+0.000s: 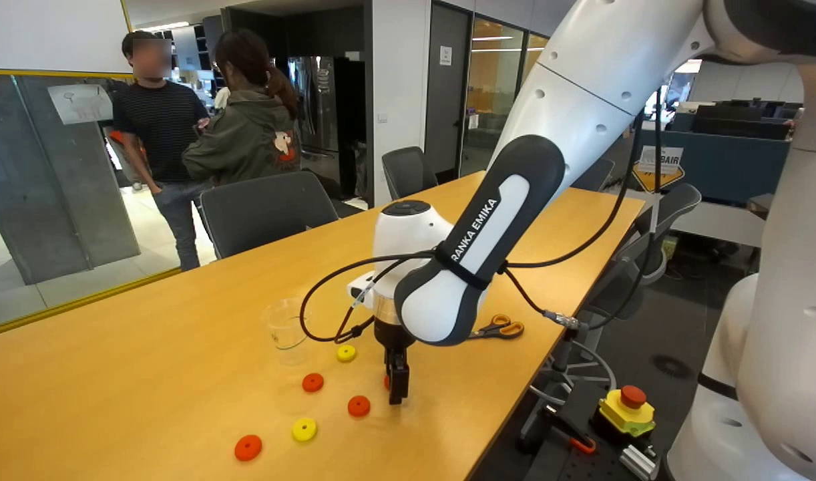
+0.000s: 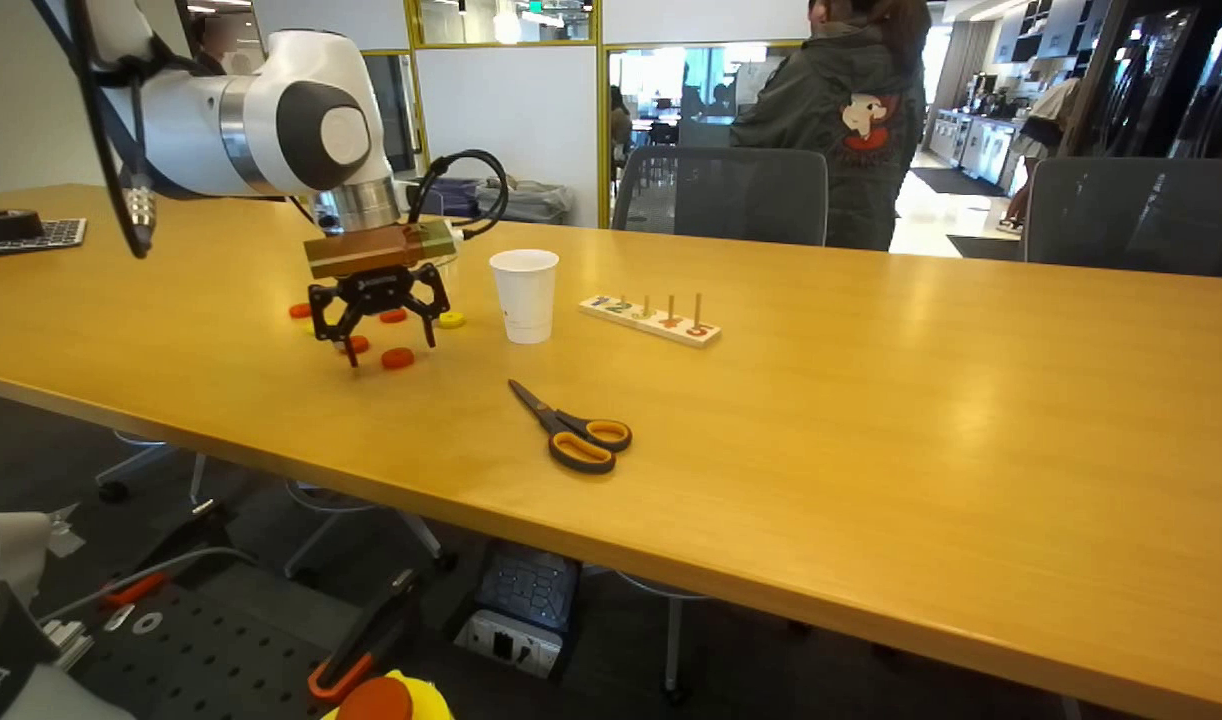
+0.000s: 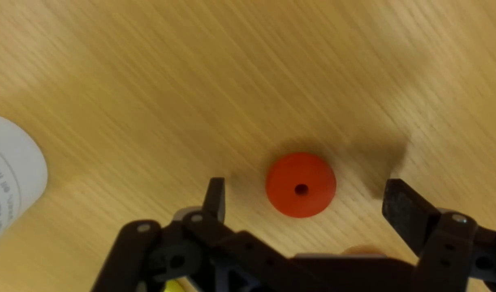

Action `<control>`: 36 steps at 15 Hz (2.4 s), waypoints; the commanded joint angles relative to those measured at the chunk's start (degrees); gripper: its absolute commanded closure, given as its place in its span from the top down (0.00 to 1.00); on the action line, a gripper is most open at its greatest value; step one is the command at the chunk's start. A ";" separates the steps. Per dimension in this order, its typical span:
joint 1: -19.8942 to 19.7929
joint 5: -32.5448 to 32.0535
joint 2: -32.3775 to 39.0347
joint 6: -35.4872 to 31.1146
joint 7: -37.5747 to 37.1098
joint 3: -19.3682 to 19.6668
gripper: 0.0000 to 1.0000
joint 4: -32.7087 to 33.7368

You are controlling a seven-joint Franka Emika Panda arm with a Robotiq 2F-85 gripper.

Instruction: Put the orange rings inside the white cup, place the yellow rings inside the clear cup

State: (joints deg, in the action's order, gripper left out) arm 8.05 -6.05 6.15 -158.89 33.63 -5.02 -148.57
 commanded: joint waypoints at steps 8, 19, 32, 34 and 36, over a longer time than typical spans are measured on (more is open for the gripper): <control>-3.35 -0.13 1.99 3.17 1.85 -1.89 0.74 3.18; -4.45 3.14 -2.18 13.58 3.12 -1.69 0.21 4.06; -5.94 12.50 -15.14 20.31 9.34 5.43 0.25 10.73; -6.03 11.92 -14.31 17.28 8.48 5.86 0.25 11.40; -6.13 11.42 -12.70 14.21 8.22 6.28 0.25 12.08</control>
State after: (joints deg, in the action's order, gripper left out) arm 1.32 4.82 -8.29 -140.93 41.97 0.28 -138.05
